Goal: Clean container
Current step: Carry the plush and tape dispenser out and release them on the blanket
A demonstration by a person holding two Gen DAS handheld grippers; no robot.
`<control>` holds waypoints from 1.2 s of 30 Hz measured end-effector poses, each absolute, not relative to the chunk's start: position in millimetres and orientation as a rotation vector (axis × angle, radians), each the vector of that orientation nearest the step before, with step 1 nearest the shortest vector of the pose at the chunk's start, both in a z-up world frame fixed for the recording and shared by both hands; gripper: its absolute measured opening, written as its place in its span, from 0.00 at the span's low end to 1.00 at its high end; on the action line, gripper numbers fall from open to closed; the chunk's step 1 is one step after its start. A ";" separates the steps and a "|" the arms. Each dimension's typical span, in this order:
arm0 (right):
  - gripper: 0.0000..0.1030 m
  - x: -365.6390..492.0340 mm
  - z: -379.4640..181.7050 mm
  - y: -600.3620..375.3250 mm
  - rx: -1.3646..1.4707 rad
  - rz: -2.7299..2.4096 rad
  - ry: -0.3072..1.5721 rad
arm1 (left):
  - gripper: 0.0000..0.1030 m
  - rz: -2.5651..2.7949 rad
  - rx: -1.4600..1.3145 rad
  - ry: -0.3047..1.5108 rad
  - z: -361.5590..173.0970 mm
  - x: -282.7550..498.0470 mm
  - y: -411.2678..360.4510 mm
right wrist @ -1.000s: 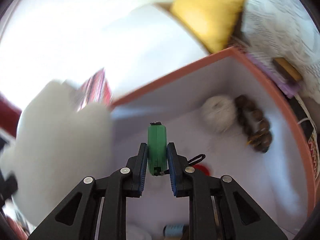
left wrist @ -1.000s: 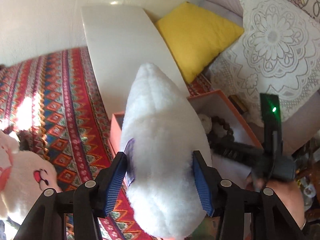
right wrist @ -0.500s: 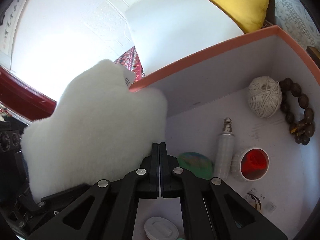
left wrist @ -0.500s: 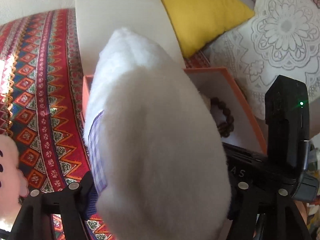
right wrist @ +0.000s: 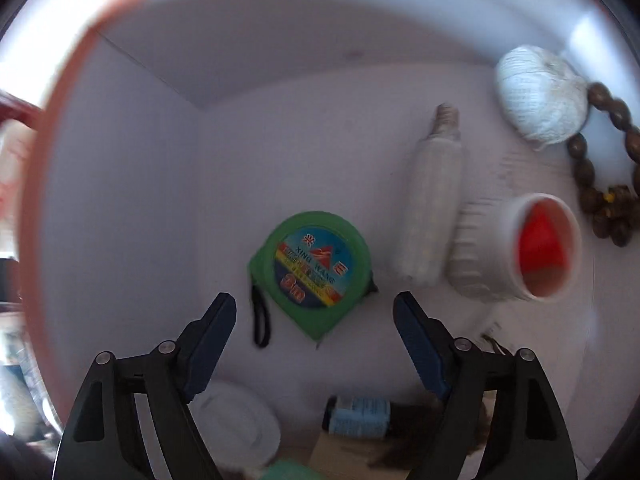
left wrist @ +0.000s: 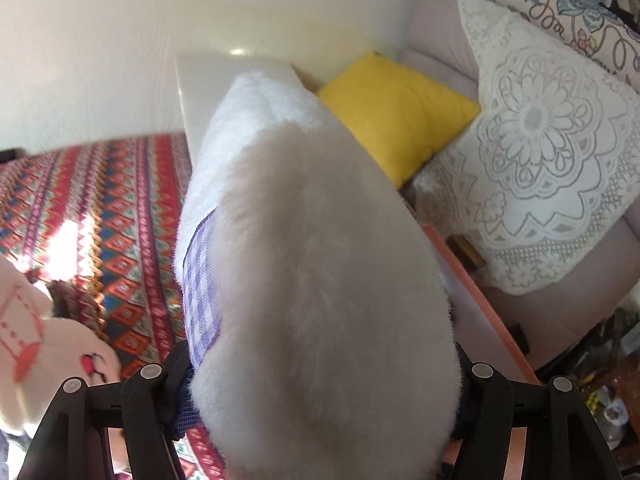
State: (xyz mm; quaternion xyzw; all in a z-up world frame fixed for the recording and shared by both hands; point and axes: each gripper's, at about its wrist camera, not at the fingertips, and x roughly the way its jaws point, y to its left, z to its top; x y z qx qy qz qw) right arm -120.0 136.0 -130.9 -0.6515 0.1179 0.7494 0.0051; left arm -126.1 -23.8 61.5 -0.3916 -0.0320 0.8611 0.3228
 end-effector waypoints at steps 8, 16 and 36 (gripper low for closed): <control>0.64 -138.7 -111.1 135.7 -1.935 2.382 0.356 | 0.72 2.299 -1.050 -0.134 61.1 -139.8 -58.3; 0.64 -116.2 -29.2 155.7 -1.655 2.506 0.460 | 0.72 2.347 -1.043 -0.200 61.0 -139.4 -96.4; 0.65 -94.9 79.0 -114.3 -1.245 3.314 0.257 | 0.72 2.739 -0.964 -0.282 75.9 -113.2 -309.9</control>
